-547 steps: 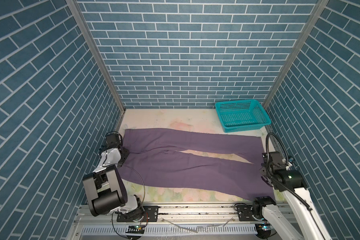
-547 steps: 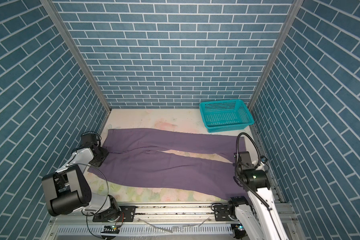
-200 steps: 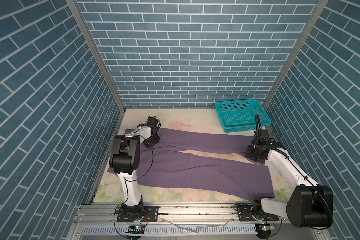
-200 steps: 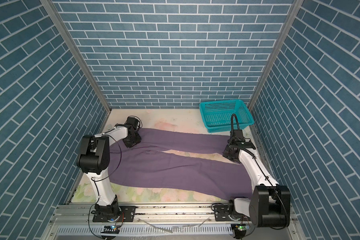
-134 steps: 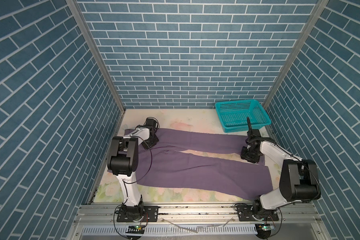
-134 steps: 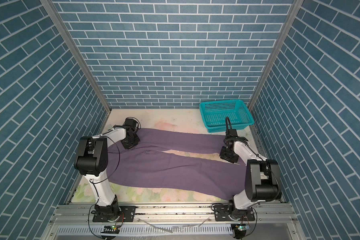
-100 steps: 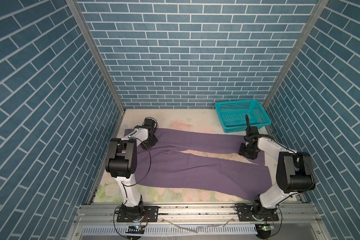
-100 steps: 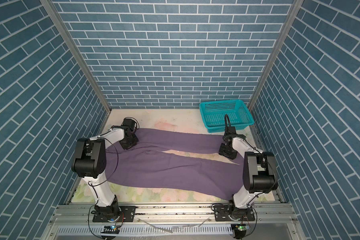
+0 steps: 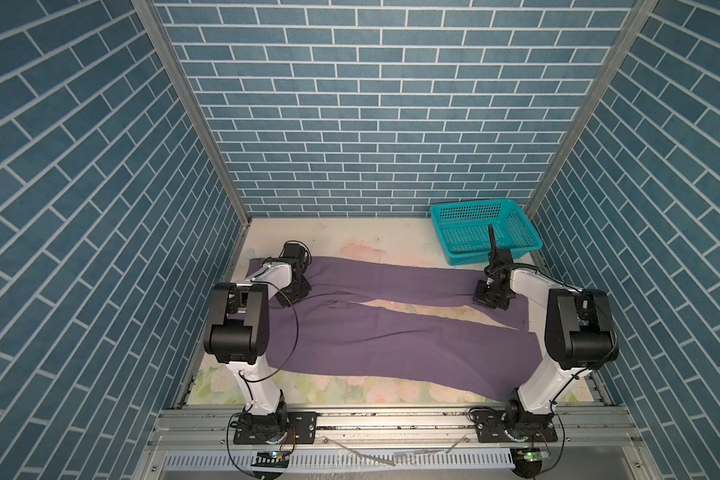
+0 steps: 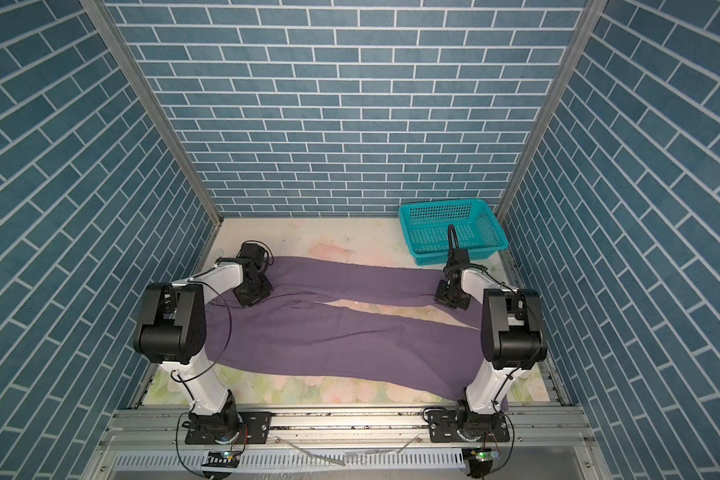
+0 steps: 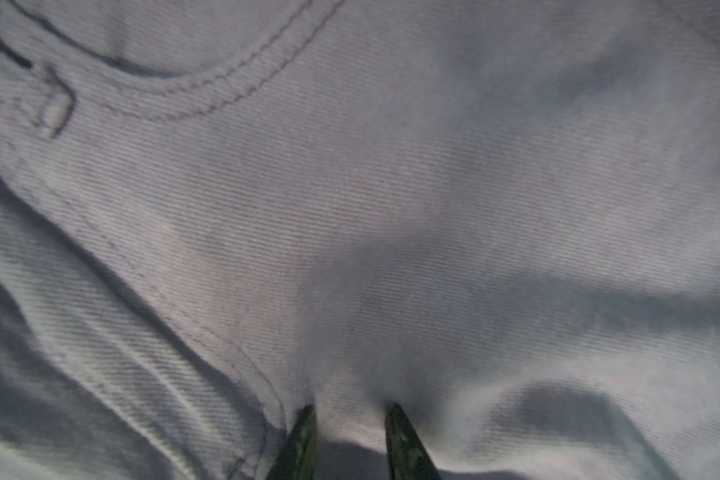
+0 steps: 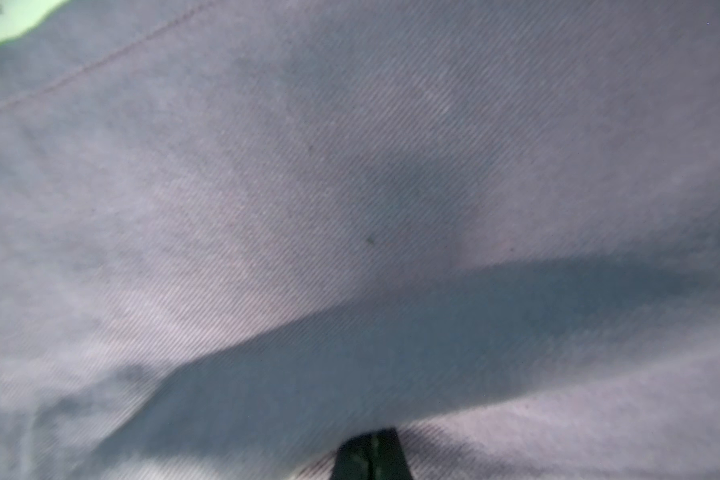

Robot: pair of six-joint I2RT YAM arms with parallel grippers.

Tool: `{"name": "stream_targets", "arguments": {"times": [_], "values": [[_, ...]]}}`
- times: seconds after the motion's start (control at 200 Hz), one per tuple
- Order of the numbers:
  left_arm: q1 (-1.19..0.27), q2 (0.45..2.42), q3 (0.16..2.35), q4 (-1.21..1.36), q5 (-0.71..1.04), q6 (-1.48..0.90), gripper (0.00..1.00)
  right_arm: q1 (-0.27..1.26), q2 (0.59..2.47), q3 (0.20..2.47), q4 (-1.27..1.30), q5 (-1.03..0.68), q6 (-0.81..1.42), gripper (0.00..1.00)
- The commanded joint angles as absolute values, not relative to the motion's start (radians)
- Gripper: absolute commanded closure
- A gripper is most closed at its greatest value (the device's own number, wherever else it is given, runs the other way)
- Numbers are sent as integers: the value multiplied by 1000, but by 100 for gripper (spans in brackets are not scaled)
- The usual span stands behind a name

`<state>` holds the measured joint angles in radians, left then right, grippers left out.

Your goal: Fold and stack the trousers

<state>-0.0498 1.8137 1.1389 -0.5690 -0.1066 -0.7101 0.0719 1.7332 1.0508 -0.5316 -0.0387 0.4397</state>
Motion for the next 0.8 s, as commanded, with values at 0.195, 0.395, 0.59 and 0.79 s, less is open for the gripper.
{"name": "stream_targets", "arguments": {"times": [0.195,0.395,0.59,0.79], "values": [[40,1759,1042,-565,-95,-689,70,-3,1489,1053,-815,-28,411,100],[131,1704,922,-543,-94,-694,88,-41,1404,1028,-865,-14,410,100],[176,1629,877,-552,-99,-682,90,1,1462,998,-793,-119,402,79],[59,1570,929,-593,-103,-657,42,147,1587,1054,-689,-100,384,61]]}}
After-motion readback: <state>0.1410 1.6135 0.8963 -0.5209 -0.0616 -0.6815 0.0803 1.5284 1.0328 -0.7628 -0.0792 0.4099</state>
